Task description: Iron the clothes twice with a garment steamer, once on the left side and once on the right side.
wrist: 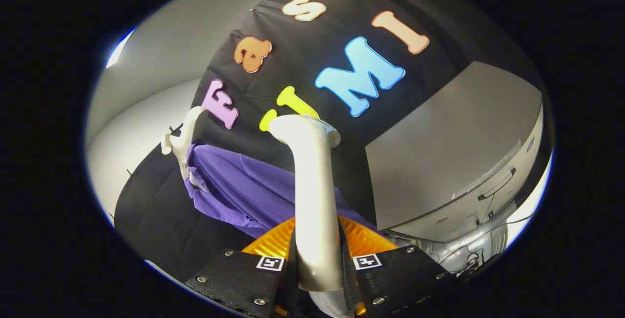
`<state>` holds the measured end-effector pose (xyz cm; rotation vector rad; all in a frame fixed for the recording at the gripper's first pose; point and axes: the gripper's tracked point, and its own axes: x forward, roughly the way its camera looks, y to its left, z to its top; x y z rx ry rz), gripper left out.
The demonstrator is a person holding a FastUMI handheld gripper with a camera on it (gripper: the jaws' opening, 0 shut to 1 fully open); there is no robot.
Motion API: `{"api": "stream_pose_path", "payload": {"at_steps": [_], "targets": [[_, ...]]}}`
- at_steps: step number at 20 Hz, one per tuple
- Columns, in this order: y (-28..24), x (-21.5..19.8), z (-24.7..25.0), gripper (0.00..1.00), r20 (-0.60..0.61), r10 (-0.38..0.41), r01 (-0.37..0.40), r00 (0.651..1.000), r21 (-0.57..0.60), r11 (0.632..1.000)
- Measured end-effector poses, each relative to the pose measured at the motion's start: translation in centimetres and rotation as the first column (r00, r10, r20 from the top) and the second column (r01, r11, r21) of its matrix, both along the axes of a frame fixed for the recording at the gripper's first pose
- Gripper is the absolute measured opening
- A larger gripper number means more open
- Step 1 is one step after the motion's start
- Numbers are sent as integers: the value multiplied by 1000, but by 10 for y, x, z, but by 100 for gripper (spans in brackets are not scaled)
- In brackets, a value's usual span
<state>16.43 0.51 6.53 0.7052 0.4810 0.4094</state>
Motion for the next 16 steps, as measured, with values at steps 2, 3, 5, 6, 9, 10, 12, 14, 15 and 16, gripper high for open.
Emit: {"api": "stream_pose_path", "payload": {"at_steps": [2, 3, 5, 6, 9, 10, 12, 14, 15, 16], "targets": [[18, -13, 6, 36, 36, -17, 18, 999, -27, 999], [26, -18, 9, 36, 62, -19, 23, 998, -56, 998], [43, -24, 15, 36, 119, -26, 40, 993, -116, 992], [51, -25, 20, 36, 154, -34, 55, 988, -141, 988], [74, -26, 34, 36, 284, -49, 123, 958, -248, 961], [84, -23, 37, 36, 322, -38, 135, 946, -284, 949], [103, -22, 44, 36, 394, -17, 167, 919, -347, 923], [116, -20, 53, 36, 477, -11, 235, 879, -414, 880], [120, -18, 54, 36, 515, -12, 279, 857, -445, 851], [125, -19, 55, 36, 550, -15, 317, 835, -459, 830]]}}
